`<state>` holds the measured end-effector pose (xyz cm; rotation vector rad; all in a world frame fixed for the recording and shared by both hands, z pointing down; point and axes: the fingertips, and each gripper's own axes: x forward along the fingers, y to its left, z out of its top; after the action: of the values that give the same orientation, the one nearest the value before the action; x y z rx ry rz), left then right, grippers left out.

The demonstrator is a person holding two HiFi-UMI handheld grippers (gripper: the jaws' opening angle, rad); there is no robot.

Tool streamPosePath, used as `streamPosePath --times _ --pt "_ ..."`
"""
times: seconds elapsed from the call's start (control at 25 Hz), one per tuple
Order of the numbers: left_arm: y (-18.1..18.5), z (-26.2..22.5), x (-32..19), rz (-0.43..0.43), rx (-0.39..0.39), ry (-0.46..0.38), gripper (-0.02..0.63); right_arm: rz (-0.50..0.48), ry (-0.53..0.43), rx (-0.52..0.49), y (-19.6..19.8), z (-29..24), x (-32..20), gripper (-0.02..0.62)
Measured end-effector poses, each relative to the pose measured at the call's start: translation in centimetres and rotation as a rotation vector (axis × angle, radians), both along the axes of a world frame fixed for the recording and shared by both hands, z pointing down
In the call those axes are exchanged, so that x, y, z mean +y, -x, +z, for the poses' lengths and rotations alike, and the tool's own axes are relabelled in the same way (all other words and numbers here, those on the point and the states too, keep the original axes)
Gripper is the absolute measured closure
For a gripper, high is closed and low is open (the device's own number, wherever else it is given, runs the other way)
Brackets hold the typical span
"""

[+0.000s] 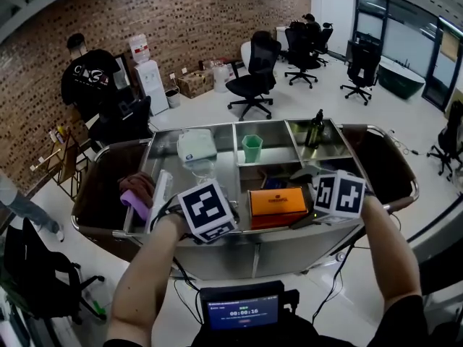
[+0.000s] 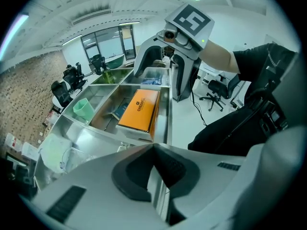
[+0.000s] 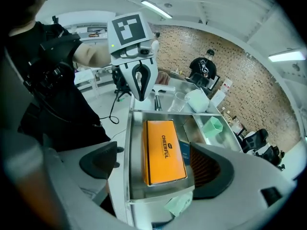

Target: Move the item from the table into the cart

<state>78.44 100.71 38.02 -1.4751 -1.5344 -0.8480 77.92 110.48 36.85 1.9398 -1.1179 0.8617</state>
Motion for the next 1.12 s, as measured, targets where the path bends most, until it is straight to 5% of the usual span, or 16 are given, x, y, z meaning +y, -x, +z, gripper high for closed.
streamPosePath --times 0.64,0.72,0.84,0.96,1.08,1.12 --pt "5.2 2.2 -5.9 -0.118 -0.025 -0.018 0.601 -0.113 -0.014 0.047 7.1 0.1 -3.8 0.185" --pt "5.8 2.3 -7.8 -0.109 -0.004 -0.011 0.601 -0.092 -0.035 0.046 7.7 0.1 -5.6 0.279" --pt "7.7 3.1 -11.1 -0.087 -0.031 0.003 0.601 -0.041 -0.057 0.040 8.6 1.1 -8.6 0.284" --pt "9.4 4.6 -14.5 -0.056 -0.051 0.005 0.601 0.018 -0.079 0.053 9.6 2.6 -11.7 0.485" --pt "10.7 5.7 -17.3 -0.033 -0.058 0.012 0.601 0.057 -0.094 0.032 11.2 4.1 -14.6 0.505" --pt "11.1 6.0 -18.0 -0.023 -0.059 0.008 0.601 0.072 -0.094 0.037 11.6 4.4 -15.3 0.556"
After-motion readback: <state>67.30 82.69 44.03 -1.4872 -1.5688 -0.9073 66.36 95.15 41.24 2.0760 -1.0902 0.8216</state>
